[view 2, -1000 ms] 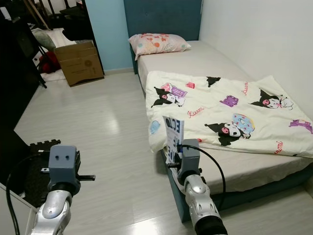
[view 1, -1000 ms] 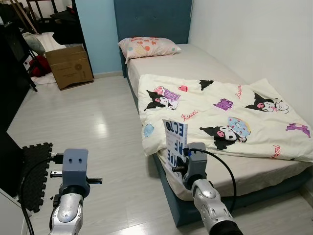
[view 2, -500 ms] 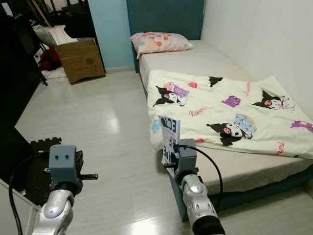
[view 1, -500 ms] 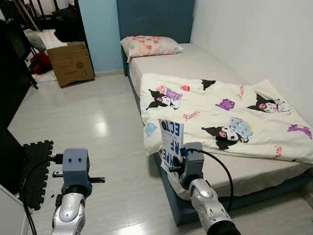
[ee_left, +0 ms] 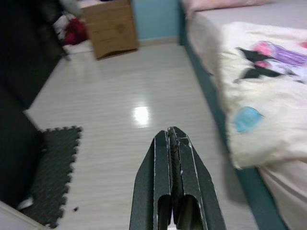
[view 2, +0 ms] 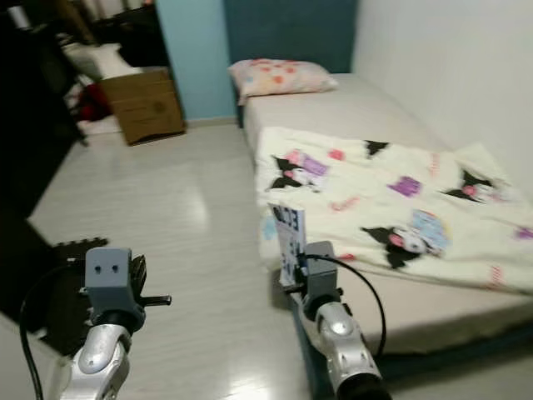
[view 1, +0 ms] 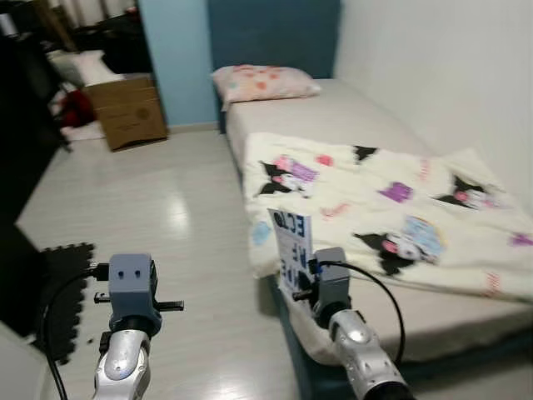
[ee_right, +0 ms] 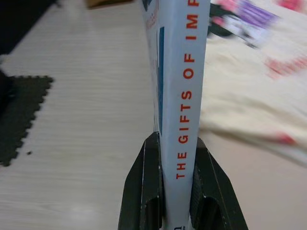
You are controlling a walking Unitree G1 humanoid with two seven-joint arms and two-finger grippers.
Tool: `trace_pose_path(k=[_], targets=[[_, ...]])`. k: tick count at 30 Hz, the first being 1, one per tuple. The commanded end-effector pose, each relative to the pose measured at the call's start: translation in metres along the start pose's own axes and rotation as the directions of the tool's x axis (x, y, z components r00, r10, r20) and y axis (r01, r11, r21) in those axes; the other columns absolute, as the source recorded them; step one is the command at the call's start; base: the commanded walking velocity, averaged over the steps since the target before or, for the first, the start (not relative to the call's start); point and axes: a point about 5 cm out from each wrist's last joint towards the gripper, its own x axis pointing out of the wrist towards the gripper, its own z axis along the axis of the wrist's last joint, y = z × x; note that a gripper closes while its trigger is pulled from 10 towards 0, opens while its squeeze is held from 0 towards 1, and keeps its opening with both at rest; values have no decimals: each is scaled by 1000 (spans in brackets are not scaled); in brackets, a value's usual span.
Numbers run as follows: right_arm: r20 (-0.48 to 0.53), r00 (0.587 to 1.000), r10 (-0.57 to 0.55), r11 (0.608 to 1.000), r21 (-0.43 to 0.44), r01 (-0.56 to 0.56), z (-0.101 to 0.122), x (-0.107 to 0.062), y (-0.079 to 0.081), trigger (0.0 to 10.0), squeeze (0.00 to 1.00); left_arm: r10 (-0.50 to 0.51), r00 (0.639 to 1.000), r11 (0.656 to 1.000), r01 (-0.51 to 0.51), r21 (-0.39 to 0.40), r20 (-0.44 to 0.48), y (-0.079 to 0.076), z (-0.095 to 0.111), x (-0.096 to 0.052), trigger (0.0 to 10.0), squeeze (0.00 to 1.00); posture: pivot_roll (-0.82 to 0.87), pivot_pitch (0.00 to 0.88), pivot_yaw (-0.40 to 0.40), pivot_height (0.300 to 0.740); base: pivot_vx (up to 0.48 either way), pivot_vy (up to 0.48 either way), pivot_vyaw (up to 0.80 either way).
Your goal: Clean up the room
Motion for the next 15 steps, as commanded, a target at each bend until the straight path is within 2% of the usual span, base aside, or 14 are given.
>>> trace_pose_path(k=[1, 5, 8, 15], targets=[[67, 997, 34, 999, -17, -33, 13, 3, 8, 10000, 0, 11, 1000, 1000, -11, 3, -3, 4, -1, -2, 10000, 0, 15, 84, -26, 740, 368, 0, 800], [66, 997, 40, 999, -19, -38, 14, 4, 9, 10000, 0, 14, 1000, 1000, -14, 2, -4, 4, -1, -1, 10000, 0, 15, 84, -29, 740, 369, 0, 800], [71, 996, 46, 999, -21, -44, 15, 5, 9, 10000, 0, 17, 1000, 1000, -17, 1, -5, 5, -1, -1, 10000, 0, 17, 83, -31, 740, 370, 0, 498], [66, 996, 63, 998, -27, -62, 15, 7, 11, 10000, 0, 24, 1000, 1000, -24, 0, -6, 8, -1, 0, 10000, 0, 19, 82, -34, 740, 365, 0, 0]])
